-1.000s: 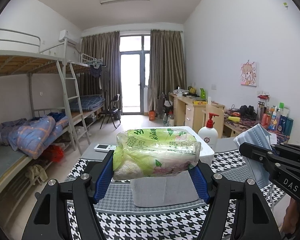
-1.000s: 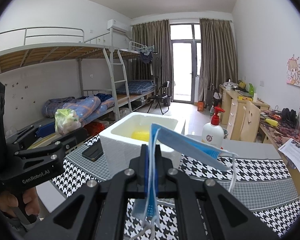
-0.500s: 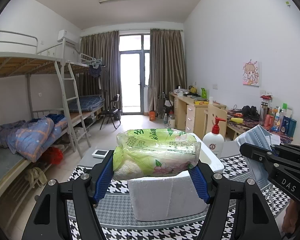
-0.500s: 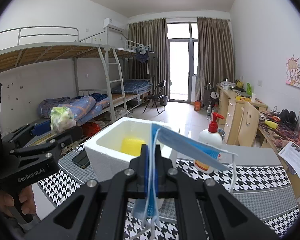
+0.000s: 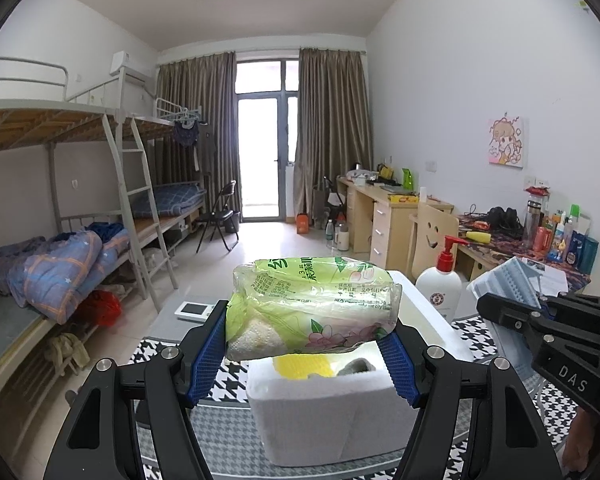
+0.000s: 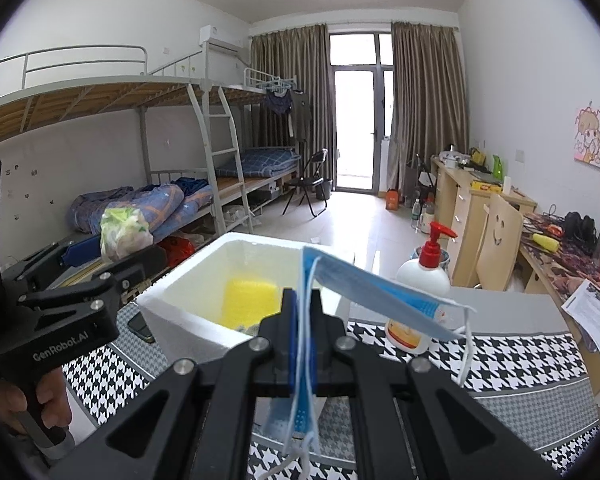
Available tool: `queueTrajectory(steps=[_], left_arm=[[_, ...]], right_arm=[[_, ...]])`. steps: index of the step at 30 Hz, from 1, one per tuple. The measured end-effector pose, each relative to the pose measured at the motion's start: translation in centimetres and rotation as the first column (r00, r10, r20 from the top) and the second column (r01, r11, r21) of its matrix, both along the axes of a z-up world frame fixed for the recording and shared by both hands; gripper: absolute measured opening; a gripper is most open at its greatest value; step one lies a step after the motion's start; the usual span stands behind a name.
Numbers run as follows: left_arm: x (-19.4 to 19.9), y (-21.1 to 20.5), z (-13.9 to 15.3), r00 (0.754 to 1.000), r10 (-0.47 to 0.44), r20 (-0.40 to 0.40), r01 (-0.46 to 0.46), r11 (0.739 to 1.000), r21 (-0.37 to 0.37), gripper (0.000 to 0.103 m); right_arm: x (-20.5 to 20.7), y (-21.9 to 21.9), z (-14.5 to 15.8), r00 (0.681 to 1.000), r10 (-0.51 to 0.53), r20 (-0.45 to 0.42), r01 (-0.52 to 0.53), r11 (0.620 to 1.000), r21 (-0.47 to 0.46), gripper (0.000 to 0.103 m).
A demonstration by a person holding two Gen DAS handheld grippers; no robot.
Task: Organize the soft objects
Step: 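Lower the green-printed packet into the box and open the left tool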
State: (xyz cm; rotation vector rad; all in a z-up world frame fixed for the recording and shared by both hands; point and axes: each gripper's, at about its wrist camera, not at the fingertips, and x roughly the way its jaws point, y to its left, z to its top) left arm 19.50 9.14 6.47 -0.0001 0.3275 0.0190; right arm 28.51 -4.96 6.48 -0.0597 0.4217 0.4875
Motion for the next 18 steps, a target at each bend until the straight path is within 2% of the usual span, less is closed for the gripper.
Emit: queueTrajectory(steps=[7, 18], left_arm=[[1.7, -0.4, -0.1, 1.0, -0.018, -0.018, 0.018, 1.0, 0.002, 0.071], [3.5, -3.2, -0.5, 0.993, -0.112, -0.048, 0.112, 0.994, -0.003, 0.071]], right_arm=[[0.4, 0.1, 0.0, 1.0, -0.009, -0.003, 0.009, 1.0, -0.008, 0.007], [0.1, -2.0, -0.1, 0.997, -0.076, -0.004, 0.076, 0.997, -0.006, 0.007]])
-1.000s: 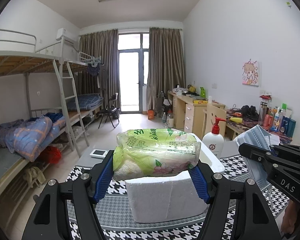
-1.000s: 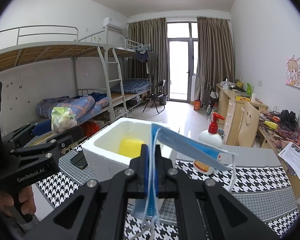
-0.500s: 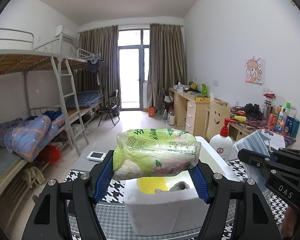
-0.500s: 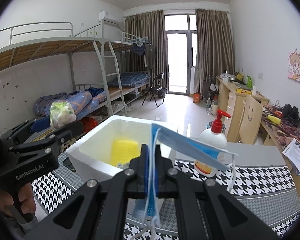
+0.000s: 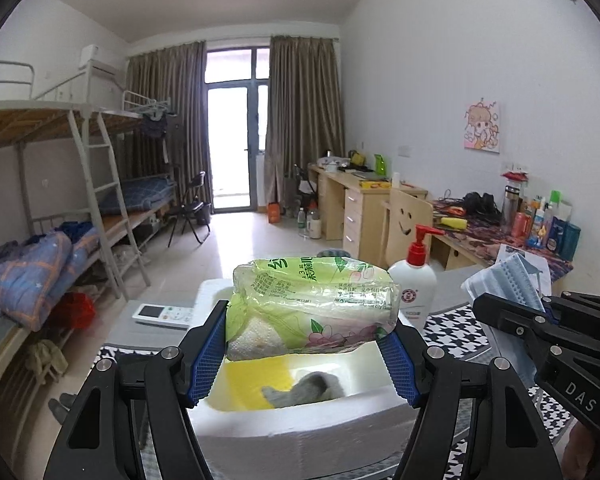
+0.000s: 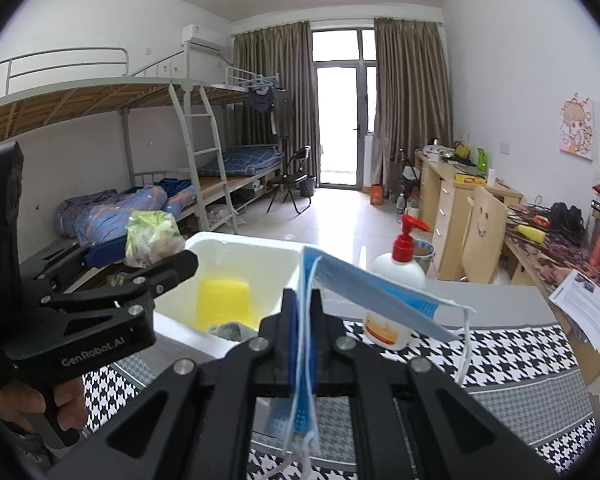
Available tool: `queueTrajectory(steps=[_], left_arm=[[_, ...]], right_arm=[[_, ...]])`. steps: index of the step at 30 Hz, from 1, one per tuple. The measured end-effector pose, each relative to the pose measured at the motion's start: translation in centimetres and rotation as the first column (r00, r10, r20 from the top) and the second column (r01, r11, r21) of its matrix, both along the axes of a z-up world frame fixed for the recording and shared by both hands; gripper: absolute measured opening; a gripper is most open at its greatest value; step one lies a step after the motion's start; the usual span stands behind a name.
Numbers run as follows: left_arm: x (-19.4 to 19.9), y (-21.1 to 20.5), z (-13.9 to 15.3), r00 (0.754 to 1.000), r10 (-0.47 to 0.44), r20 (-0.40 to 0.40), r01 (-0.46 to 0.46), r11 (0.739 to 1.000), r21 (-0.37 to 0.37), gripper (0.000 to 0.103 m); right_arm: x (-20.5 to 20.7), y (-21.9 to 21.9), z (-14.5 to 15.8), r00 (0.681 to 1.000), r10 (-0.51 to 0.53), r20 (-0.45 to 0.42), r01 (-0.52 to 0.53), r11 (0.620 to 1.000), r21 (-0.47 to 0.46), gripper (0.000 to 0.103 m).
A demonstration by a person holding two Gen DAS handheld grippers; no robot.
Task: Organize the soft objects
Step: 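Lower the green-printed packet into the box and open the left tool, then lower the blue mask into the box and open the right tool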
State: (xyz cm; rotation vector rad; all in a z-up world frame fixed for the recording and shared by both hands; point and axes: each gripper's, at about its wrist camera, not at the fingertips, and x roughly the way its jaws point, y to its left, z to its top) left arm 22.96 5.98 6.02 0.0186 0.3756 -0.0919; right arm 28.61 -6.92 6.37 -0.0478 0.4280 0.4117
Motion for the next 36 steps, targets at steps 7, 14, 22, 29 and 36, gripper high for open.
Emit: queueTrajectory(steps=[7, 14, 22, 29, 36], left_arm=[[1.0, -0.7, 0.0, 1.0, -0.013, -0.015, 0.013, 1.0, -0.006, 0.071], [2.2, -1.2, -0.3, 0.999, -0.009, -0.033, 0.009, 1.0, -0.005, 0.071], [3.5, -0.7, -0.9, 0.997, 0.03, -0.068, -0.03, 1.0, 0.01, 0.074], [3.4, -0.7, -0.8, 0.997, 0.068, -0.045, -0.067, 0.997, 0.031, 0.102], [3.2, -0.6, -0.7, 0.995, 0.089, -0.039, -0.088, 0.996, 0.036, 0.102]], right_arm=[[-0.2, -1.0, 0.0, 1.0, -0.028, 0.0, 0.028, 1.0, -0.001, 0.007], [-0.1, -1.6, 0.0, 0.999, -0.053, -0.002, 0.053, 0.999, -0.001, 0.007], [-0.2, -1.6, -0.1, 0.998, -0.055, -0.004, 0.055, 0.998, 0.002, 0.007], [-0.2, -1.5, -0.2, 0.998, -0.059, -0.005, 0.059, 0.998, -0.002, 0.007], [-0.1, -1.5, -0.3, 0.998, -0.061, -0.003, 0.061, 0.998, -0.006, 0.007]])
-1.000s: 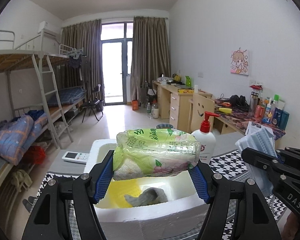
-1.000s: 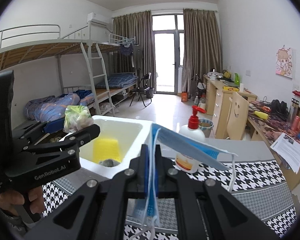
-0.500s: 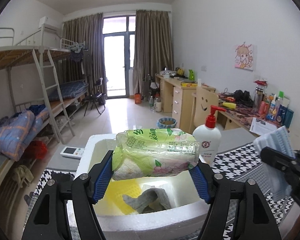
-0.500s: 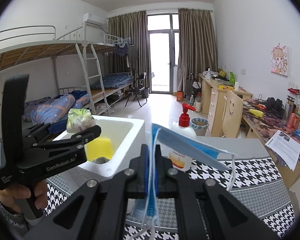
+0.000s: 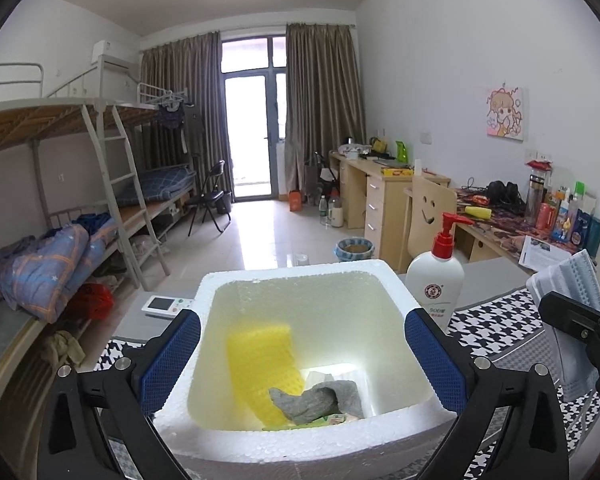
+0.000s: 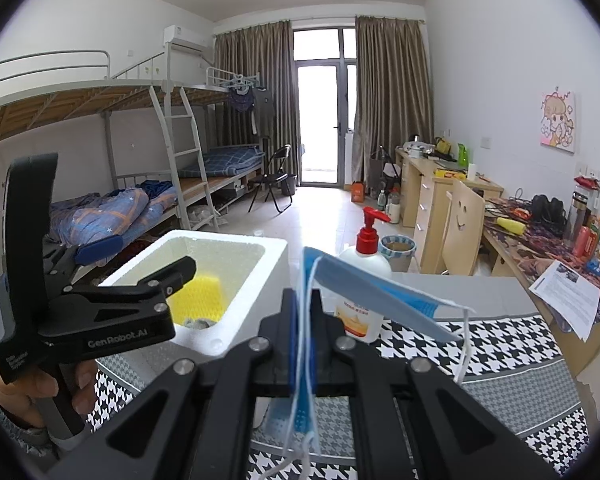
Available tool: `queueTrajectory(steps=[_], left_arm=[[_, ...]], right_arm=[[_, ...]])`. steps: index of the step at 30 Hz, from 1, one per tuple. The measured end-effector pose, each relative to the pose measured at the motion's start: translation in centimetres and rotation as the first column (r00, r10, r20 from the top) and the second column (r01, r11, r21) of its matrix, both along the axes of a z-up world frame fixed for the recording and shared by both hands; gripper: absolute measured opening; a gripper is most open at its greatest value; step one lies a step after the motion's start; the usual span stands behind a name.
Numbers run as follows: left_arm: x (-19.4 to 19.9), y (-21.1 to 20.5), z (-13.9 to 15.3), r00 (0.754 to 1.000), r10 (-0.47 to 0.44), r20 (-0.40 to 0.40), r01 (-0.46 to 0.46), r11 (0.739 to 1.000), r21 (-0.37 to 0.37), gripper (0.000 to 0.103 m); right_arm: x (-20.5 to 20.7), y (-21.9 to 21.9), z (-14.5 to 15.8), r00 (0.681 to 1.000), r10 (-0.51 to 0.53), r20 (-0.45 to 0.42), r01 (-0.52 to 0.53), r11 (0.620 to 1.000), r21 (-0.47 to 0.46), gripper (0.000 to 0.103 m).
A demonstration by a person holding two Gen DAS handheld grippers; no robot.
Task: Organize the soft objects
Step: 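Lower the blue mask into the box and open the right tool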
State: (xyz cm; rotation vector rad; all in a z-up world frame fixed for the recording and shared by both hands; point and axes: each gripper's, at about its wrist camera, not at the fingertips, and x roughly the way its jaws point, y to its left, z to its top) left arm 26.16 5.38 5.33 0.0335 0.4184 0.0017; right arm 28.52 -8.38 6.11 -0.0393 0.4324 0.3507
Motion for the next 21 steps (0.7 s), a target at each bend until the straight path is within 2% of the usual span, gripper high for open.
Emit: queueTrajectory(steps=[6, 21], left_arm=[[-1.0, 1.1, 0.4, 1.0, 0.015, 0.026, -0.015, 1.0, -0.006, 0.102], [-3.6, 5.9, 0.8, 0.99, 0.126, 0.061, -0.126, 0.992, 0.004, 0.102]], right_arm=[[0.5, 0.8, 0.2, 1.0, 0.009, 0.003, -0.009, 1.0, -0.012, 0.007], [1.5, 5.5, 0.5, 0.998, 0.064, 0.002, -0.064, 0.997, -0.031, 0.007]])
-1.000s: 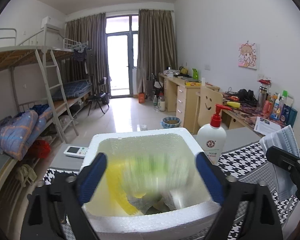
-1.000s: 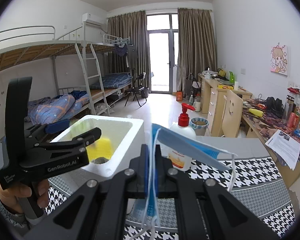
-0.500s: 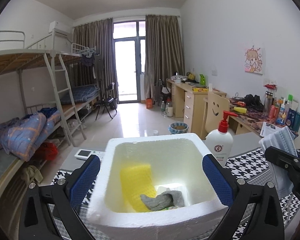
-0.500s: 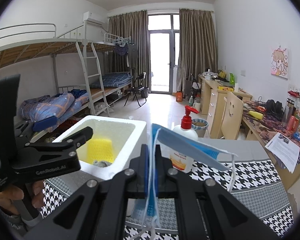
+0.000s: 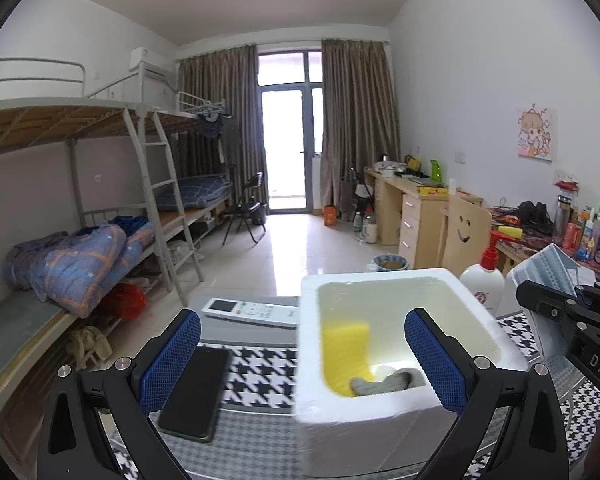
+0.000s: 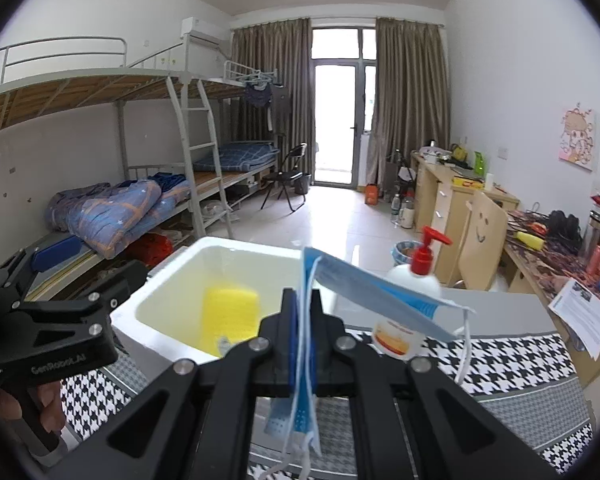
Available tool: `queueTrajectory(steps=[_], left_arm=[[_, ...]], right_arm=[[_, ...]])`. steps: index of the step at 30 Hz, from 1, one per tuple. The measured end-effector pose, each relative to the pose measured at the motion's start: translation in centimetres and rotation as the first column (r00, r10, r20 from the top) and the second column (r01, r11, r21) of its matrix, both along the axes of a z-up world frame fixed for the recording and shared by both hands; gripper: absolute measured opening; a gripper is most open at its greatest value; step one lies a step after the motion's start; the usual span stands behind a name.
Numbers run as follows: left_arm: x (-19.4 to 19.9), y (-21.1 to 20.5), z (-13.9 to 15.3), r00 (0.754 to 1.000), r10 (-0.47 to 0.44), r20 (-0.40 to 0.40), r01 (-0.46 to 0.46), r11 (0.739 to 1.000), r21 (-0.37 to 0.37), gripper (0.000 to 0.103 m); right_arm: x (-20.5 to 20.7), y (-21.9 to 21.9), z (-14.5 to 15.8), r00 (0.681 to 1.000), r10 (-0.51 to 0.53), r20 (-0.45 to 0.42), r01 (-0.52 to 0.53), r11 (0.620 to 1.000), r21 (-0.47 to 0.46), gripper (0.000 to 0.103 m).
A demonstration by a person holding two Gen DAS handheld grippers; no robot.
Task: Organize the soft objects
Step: 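Lower the blue mask into the box and open the right tool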
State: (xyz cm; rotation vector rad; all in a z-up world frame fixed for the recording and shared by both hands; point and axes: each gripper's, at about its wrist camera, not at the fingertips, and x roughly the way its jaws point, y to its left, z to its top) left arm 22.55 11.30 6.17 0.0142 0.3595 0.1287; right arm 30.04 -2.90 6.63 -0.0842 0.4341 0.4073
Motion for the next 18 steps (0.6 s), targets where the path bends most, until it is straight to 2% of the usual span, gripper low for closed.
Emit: queueTrajectory(steps=[18], left_arm=[[-2.5, 4.3, 0.1, 0.996, 0.087, 0.024, -0.087, 0.996, -0.011, 0.102]], right_arm=[[1.4, 5.0, 0.0, 0.994, 0.101, -0.032, -0.101, 0.995, -0.004, 0.007]])
